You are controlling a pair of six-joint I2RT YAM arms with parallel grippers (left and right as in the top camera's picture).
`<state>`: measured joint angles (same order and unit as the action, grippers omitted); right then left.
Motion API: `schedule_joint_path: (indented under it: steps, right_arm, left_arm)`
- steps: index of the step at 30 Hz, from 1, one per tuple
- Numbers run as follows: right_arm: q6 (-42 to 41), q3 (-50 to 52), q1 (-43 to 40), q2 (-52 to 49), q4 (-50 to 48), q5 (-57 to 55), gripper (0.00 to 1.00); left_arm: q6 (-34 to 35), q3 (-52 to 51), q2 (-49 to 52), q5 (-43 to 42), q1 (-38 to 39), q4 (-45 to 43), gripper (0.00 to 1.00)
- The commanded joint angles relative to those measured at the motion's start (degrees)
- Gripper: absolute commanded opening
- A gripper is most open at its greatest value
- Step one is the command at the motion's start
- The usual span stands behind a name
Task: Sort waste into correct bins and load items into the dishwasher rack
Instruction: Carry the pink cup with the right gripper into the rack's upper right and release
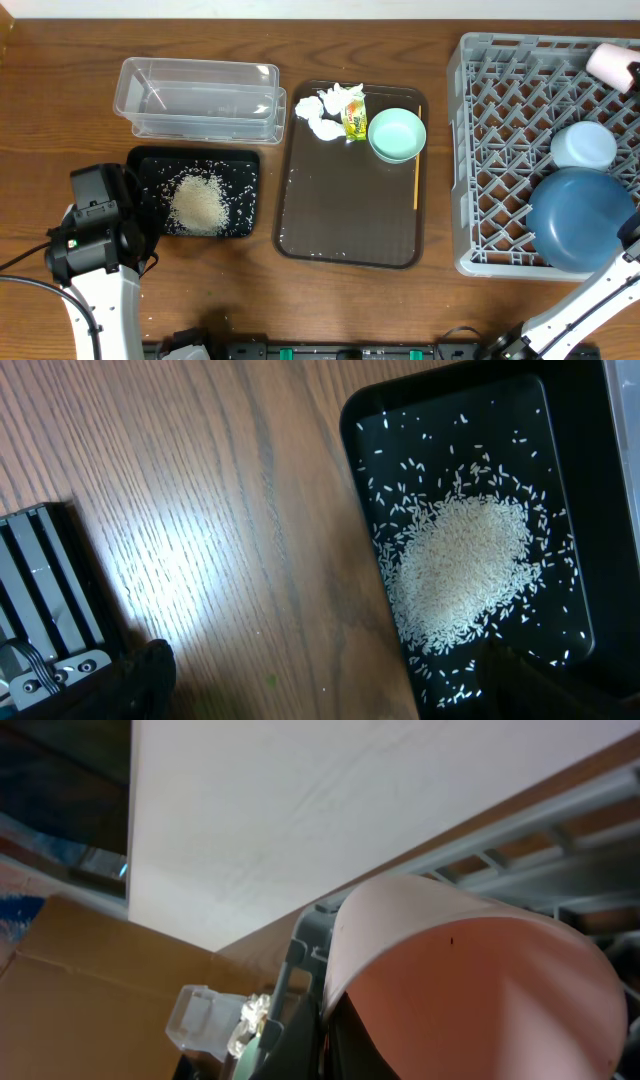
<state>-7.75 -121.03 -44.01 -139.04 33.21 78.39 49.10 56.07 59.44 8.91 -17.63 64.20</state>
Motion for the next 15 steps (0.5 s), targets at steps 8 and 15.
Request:
schedule_joint_path:
  steps: [8,15]
  right_arm:
    - [-0.79,5.38,0.13,0.15,-0.09,-4.92,0.01]
    - [-1.05,5.62,-1.55,0.15,0.17,-4.92,0.01]
  left_arm:
    - [-0.37,1.05,0.04,-0.13,-0.35,0.24,0.97]
    - [-0.37,1.05,0.04,-0.13,-0.35,0.24,0.97]
